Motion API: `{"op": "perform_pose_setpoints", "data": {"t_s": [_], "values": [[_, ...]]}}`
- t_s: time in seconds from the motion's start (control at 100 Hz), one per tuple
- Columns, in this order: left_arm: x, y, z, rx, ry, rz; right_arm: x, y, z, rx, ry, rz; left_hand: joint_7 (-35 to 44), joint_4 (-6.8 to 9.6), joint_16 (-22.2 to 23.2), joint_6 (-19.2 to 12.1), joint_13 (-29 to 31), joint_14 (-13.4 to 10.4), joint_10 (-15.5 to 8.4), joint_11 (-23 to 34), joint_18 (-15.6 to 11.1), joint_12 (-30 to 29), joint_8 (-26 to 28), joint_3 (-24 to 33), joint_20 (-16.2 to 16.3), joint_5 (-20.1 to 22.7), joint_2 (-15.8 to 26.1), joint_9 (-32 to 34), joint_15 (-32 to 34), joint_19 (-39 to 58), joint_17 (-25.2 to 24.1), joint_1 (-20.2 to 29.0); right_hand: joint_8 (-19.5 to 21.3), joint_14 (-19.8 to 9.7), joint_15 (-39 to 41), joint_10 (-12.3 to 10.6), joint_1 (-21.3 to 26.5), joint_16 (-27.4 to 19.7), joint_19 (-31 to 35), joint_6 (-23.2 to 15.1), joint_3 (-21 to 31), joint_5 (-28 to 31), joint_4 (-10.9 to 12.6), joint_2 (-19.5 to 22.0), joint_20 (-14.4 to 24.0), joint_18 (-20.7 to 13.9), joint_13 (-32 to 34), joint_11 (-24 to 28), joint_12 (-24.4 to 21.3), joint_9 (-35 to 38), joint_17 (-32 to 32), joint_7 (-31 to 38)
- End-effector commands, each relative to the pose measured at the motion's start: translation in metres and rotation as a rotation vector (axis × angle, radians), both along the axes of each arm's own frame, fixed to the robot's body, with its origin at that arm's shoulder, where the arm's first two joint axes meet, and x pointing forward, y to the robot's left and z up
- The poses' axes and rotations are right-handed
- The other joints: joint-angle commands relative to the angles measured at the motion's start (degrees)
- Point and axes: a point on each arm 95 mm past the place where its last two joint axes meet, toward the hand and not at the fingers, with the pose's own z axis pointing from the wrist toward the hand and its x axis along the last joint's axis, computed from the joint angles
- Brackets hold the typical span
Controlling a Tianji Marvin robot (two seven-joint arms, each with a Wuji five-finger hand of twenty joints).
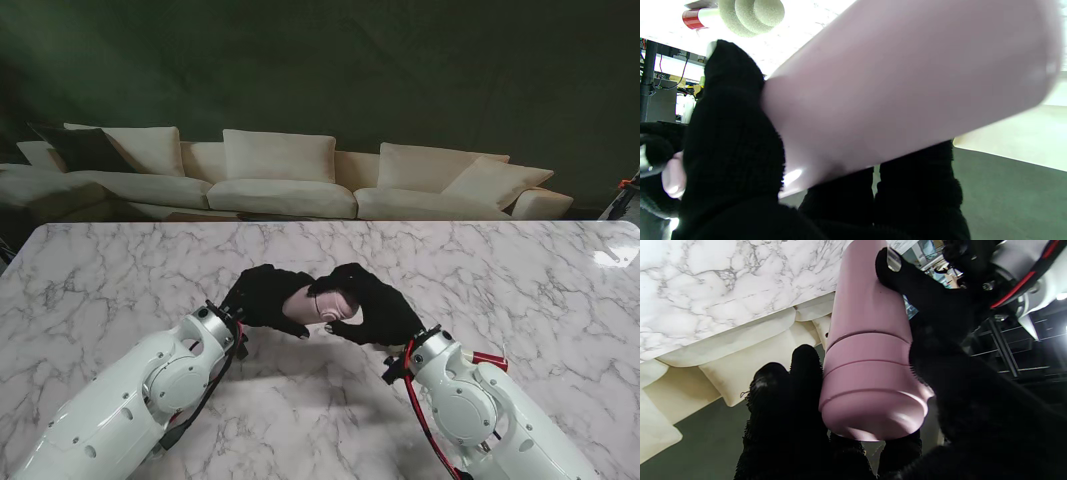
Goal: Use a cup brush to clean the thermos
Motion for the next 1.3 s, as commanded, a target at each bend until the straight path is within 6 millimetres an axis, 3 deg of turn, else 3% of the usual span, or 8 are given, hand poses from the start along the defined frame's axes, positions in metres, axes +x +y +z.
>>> {"op": "perform_pose_setpoints", "data": {"t_s": [0.0,0.15,0.29,0.52,0.74,0.89,1.0,1.29], "values": [[0.002,-0.004,0.005,-0.001,-0.003,-0.008,0.001,0.0,-0.001,-0.019,-0.009,0.016,7.2,3.87,3.5,-9.0,4.3,-6.1,-5.3,4.3,-5.5,1.9,2.0,28.9,1.5,5.5,23.0,2.3,10.0,3.4,1.8,17.9,2.1,-7.8,-9.6,-3.1,6.3,-3.8,-6.0,-7.9,8.6,11.1,1.1,3.3,2.0,-0.9,-4.3,-3.4,-3.1,-1.7,-5.6,13.1],[0.003,-0.005,0.005,0.001,0.0,-0.007,0.0,0.0,-0.003,-0.021,0.008,0.057,7.2,3.85,3.6,-8.9,4.3,-6.1,-5.3,4.3,-5.4,2.0,2.0,28.8,1.6,5.6,23.0,2.4,10.1,3.4,1.8,18.0,5.5,-12.5,-30.3,-18.9,10.9,-17.3,-21.3,-8.9,16.3,15.3,4.6,4.2,-2.4,-1.5,-10.8,-10.0,-6.9,1.9,-17.5,9.0],[0.003,-0.005,0.005,0.0,-0.001,-0.005,0.001,0.002,-0.006,-0.014,0.025,0.074,7.2,3.85,3.6,-8.9,4.3,-6.3,-5.3,4.4,-5.4,2.1,2.0,28.9,1.6,5.6,23.1,2.3,10.1,3.5,1.8,18.0,2.6,-12.7,-32.7,-22.0,3.6,-19.9,-22.4,-7.8,10.0,15.1,3.5,1.3,-4.6,-1.9,-10.9,-13.0,-7.7,4.6,-19.0,5.5],[0.003,-0.004,0.005,0.002,-0.003,-0.002,0.002,0.005,-0.007,0.032,0.008,0.089,7.3,3.82,3.7,-8.9,4.4,-6.3,-5.2,4.5,-5.5,2.1,2.0,28.8,1.7,5.6,23.1,2.3,10.2,3.5,1.8,18.0,-9.0,-9.4,-40.9,-17.1,-13.8,-23.2,-34.1,-6.4,-17.7,-2.1,4.1,1.6,-9.1,6.4,-18.7,-21.3,-11.1,0.8,-31.0,-6.2],[0.003,-0.003,0.004,0.001,-0.007,-0.006,0.005,0.0,0.002,0.111,-0.089,-0.007,7.4,3.85,3.7,-9.0,4.4,-6.4,-5.3,4.6,-5.4,2.2,2.0,28.8,1.7,5.7,23.2,2.4,10.2,3.6,1.8,18.0,-12.2,-9.0,-44.5,-16.1,-19.1,-25.5,-38.8,-4.6,-17.7,-12.5,4.4,4.2,-11.2,5.1,-23.0,-24.5,-12.5,-4.1,-33.1,-10.5],[0.003,-0.003,0.004,-0.001,-0.012,-0.009,0.001,-0.009,0.007,0.102,-0.088,-0.099,7.4,3.88,3.8,-9.0,4.4,-6.4,-5.4,4.6,-5.4,2.2,2.0,28.8,1.7,5.7,23.2,2.4,10.3,3.6,1.8,18.0,-13.9,-3.1,-41.9,-4.8,-22.2,-23.6,-36.0,7.2,-18.1,-16.4,3.9,7.2,-9.5,4.1,-21.1,-28.8,-14.7,-4.8,-29.2,-14.5],[0.003,-0.003,0.004,-0.001,-0.016,-0.011,-0.005,-0.015,0.007,0.052,-0.05,-0.165,7.5,3.89,3.8,-9.0,4.4,-6.5,-5.4,4.6,-5.5,2.2,2.0,28.8,1.7,5.8,23.2,2.4,10.3,3.6,1.8,18.0,-11.2,-0.2,-36.1,-1.0,-26.9,-19.8,-26.6,13.5,-16.7,-14.5,2.9,7.7,-6.0,4.7,-13.6,-18.7,-10.2,-4.7,-21.2,-13.9],[0.003,-0.004,0.004,0.005,-0.02,-0.012,-0.012,-0.001,-0.001,-0.072,0.06,-0.194,7.4,3.92,3.8,-9.0,4.4,-6.4,-5.4,4.6,-5.4,2.2,2.0,28.8,1.8,5.8,23.3,2.4,10.3,3.6,1.7,18.0,-8.9,0.1,-22.9,-1.1,-29.2,-11.8,-11.9,15.0,-14.7,-13.2,2.4,6.8,-2.9,15.5,0.8,-8.7,-6.4,0.8,-5.6,-13.4]]}}
